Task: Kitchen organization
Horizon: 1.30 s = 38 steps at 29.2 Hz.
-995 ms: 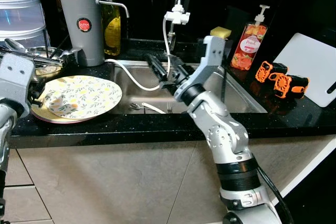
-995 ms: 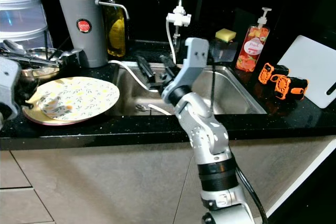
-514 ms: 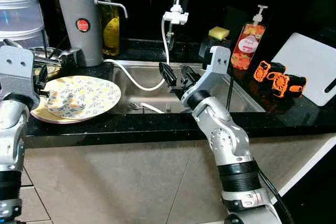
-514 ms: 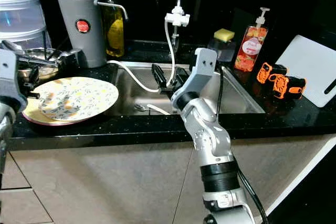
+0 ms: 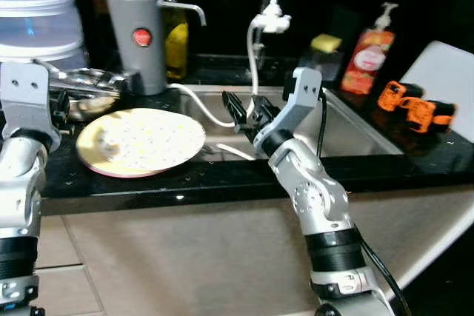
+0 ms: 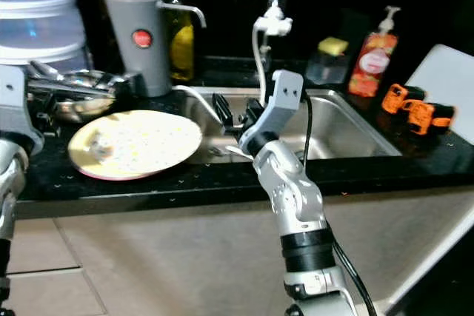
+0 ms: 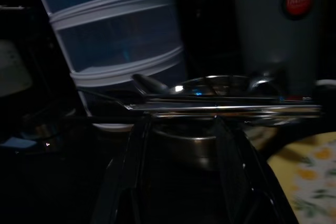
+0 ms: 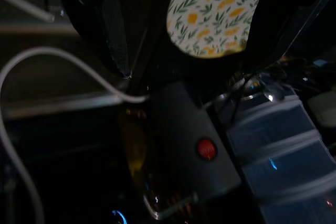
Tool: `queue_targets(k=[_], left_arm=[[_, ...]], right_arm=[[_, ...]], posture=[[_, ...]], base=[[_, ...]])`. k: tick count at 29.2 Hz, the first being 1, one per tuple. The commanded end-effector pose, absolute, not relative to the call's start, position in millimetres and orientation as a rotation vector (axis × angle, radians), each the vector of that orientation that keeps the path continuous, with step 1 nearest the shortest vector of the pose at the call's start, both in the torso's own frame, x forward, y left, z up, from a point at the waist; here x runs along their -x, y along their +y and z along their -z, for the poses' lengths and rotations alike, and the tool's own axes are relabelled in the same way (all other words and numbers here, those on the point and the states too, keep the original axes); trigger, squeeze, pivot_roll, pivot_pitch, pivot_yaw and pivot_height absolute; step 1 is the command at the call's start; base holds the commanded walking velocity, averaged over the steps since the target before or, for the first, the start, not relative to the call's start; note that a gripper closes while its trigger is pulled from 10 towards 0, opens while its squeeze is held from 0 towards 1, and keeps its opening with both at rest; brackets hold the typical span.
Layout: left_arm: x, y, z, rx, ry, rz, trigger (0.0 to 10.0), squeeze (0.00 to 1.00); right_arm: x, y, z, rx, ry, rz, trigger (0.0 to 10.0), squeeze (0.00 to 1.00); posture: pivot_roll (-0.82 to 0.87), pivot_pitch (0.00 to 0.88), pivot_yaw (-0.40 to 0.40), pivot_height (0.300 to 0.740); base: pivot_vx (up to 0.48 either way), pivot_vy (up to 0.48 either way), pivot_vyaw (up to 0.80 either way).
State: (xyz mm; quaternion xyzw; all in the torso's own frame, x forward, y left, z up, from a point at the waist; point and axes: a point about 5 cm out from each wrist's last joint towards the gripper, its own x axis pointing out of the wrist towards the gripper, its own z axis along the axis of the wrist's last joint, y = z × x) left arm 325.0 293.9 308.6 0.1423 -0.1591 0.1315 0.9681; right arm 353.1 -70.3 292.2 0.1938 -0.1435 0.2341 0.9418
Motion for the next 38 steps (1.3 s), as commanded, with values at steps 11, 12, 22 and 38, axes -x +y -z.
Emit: queue_targets(k=[11, 12, 22, 38], left_arm=[[-330.1, 289.5, -302.0, -0.305, -0.282, -0.261, 10.0, 0.0], [-330.8, 289.2, -301.2, -0.315, -0.274, -0.266, 10.0, 0.0], [-331.6, 293.1, -297.3, -0.334, -0.251, -0.305, 10.0, 0.0], [-331.3, 290.0, -299.1, -0.32, -0.275, -0.293, 10.0, 0.0]], right_arm=[[-350.7, -70.1, -292.1, -0.398, -0.297, -0.482, 10.0, 0.0], [-350.0, -68.9, -291.7, -0.397, -0.296, -0.489, 10.0, 0.0], [-348.9, -67.1, -290.8, -0.397, -0.294, -0.497, 10.0, 0.0], [-348.3, -66.7, -290.2, -0.395, -0.292, -0.502, 10.0, 0.0]], posture=[[0.17, 0.077, -0.079, 0.74], [0.17, 0.077, -0.079, 0.74], [0.17, 0.079, -0.079, 0.74], [0.17, 0.08, -0.081, 0.74]], base=[[0.0, 0.0, 0.0], [0.0, 0.0, 0.0], [0.0, -0.23, 0.0], [0.0, -0.127, 0.0]])
